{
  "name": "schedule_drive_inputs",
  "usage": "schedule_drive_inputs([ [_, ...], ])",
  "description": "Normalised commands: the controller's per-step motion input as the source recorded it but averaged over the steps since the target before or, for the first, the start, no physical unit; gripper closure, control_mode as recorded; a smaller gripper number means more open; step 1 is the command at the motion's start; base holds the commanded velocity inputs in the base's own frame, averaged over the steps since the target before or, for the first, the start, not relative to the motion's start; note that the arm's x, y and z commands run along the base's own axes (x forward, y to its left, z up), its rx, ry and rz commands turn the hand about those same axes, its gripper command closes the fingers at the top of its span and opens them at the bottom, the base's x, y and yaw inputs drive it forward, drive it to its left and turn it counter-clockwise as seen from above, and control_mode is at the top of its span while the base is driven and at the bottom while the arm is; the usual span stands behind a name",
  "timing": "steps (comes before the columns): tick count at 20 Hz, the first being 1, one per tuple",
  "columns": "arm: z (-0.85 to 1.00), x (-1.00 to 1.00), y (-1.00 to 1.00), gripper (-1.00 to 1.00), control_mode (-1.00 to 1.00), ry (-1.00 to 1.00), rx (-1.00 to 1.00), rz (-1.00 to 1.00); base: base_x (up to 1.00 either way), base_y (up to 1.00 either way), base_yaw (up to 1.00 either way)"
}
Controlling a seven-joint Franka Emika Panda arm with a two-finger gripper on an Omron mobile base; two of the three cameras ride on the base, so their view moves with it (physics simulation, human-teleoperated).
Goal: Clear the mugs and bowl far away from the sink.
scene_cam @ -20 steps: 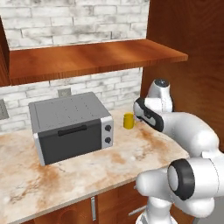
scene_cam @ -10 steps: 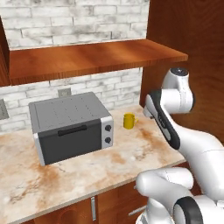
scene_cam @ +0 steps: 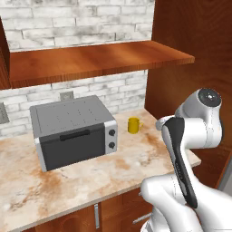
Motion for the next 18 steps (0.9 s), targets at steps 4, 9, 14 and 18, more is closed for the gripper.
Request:
schedule_drive_inputs([
  [4,0.45,-0.65,0.23,-1.0,-1.0,-0.06,0.0,0.0,0.0,0.0,0.0],
  [9,0.35,-0.5,0.07,-1.0,1.0,-0.06,0.0,0.0,-0.4,0.0,0.0],
  [14,0.0,0.0,0.0,-1.0,1.0,0.0,0.0,0.0,-0.99,-0.18,-0.13],
  [18,0.0,0.0,0.0,-1.0,1.0,0.0,0.0,0.0,-0.11,-0.11,-0.91],
])
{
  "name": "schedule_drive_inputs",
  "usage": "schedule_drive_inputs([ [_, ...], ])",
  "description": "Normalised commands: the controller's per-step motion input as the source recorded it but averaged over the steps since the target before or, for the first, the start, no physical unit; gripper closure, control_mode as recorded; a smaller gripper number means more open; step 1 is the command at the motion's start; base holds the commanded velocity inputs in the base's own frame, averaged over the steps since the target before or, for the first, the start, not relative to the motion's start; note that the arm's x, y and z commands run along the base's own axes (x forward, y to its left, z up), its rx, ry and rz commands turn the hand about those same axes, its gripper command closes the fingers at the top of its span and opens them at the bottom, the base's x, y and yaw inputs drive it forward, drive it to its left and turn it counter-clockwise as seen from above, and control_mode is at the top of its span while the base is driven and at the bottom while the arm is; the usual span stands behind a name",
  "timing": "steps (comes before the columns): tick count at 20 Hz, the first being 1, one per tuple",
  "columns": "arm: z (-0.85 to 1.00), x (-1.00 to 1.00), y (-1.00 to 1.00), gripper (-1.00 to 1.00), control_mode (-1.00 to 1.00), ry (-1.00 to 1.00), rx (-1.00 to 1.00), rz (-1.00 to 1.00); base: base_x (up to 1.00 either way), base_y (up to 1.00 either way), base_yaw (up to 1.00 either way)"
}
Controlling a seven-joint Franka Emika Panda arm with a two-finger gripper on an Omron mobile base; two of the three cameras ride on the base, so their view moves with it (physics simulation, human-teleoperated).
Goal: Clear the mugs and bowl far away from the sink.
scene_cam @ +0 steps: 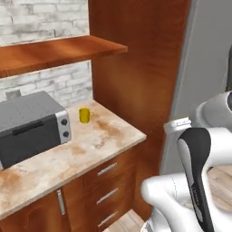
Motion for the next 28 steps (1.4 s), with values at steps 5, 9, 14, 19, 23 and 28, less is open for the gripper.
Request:
schedule_drive_inputs([
  [5,0.0,0.0,0.0,-1.0,1.0,0.0,0.0,0.0,0.0,0.0,-1.0],
  [9,0.0,0.0,0.0,-1.0,1.0,0.0,0.0,0.0,0.0,0.0,-1.0],
  [14,0.0,0.0,0.0,-1.0,1.0,0.0,0.0,0.0,0.0,0.0,-1.0],
  [19,0.0,0.0,0.0,-1.0,1.0,0.0,0.0,0.0,0.0,0.0,-1.0],
  [23,0.0,0.0,0.0,-1.0,1.0,0.0,0.0,0.0,0.0,0.0,-1.0],
  [28,0.0,0.0,0.0,-1.0,1.0,0.0,0.0,0.0,0.0,0.0,-1.0],
])
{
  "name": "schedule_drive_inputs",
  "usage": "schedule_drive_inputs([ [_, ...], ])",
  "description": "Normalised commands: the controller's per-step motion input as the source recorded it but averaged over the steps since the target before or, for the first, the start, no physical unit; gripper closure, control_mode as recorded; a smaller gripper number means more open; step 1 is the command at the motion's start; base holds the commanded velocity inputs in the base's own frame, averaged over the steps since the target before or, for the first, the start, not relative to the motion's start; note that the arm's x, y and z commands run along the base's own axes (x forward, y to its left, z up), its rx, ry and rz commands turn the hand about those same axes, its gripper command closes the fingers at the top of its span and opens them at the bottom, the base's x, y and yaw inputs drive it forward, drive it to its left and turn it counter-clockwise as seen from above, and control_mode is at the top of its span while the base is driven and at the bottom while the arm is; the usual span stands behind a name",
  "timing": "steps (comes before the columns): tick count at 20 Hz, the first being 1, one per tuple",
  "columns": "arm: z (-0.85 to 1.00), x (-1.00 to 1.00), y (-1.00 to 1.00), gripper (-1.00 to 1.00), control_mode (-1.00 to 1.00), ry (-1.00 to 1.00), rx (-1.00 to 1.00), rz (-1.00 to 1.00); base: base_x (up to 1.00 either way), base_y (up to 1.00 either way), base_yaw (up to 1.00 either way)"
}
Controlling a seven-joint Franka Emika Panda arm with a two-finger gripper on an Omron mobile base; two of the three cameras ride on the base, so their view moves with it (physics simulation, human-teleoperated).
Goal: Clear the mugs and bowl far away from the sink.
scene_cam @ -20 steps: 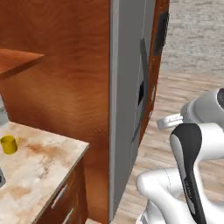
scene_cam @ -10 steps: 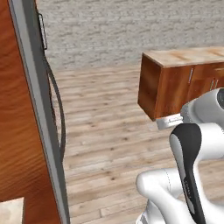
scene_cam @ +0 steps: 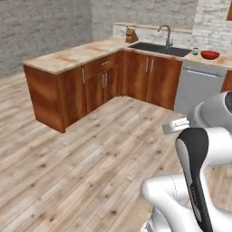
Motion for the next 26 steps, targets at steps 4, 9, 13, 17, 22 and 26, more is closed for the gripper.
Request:
schedule_drive_inputs([
  [4,0.0,0.0,0.0,-1.0,1.0,0.0,0.0,0.0,0.05,-0.02,-0.97],
  [9,0.0,0.0,0.0,-1.0,1.0,0.0,0.0,0.0,0.83,-0.15,-0.56],
  [13,0.0,0.0,0.0,-1.0,1.0,0.0,0.0,0.0,1.0,0.08,-0.32],
  [17,0.0,0.0,0.0,-1.0,1.0,0.0,0.0,0.0,1.0,0.39,-0.33],
  [22,0.0,0.0,0.0,-1.0,1.0,0.0,0.0,0.0,1.0,0.8,-0.33],
  [26,0.0,0.0,0.0,-1.0,1.0,0.0,0.0,0.0,1.0,0.96,-0.33],
])
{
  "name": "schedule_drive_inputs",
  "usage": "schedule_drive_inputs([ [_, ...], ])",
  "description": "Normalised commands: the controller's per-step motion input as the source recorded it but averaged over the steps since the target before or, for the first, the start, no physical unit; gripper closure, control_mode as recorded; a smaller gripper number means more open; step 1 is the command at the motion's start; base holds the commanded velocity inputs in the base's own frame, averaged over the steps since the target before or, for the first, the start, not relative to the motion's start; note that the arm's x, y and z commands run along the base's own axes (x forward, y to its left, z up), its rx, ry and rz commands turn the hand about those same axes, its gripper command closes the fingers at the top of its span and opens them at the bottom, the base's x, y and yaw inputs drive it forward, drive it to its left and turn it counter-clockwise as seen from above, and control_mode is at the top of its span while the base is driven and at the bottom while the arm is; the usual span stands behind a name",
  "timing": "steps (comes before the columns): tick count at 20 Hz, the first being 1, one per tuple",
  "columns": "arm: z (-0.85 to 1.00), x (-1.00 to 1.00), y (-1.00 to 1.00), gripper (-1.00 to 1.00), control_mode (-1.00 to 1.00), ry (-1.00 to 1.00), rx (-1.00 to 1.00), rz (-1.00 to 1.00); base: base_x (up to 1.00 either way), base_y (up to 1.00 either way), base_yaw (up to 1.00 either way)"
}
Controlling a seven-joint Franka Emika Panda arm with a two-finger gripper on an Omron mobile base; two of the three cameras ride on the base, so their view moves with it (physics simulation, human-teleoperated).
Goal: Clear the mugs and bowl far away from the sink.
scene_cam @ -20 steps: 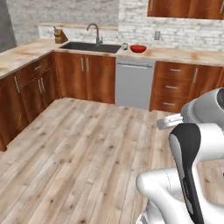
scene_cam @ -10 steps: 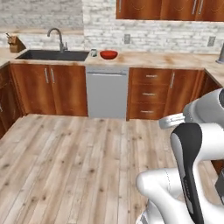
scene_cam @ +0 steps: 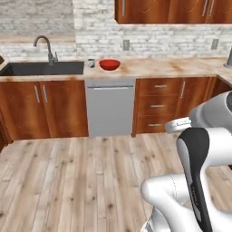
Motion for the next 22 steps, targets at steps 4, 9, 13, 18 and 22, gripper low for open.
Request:
schedule_drive_inputs([
  [4,0.0,0.0,0.0,-1.0,1.0,0.0,0.0,0.0,1.0,0.97,-0.34],
  [9,0.0,0.0,0.0,-1.0,1.0,0.0,0.0,0.0,1.0,0.99,-0.35],
  [13,0.0,0.0,0.0,-1.0,1.0,0.0,0.0,0.0,1.0,0.98,-0.31],
  [18,0.0,0.0,0.0,-1.0,1.0,0.0,0.0,0.0,1.0,0.86,-0.2],
  [22,0.0,0.0,0.0,-1.0,1.0,0.0,0.0,0.0,1.0,0.51,-0.07],
])
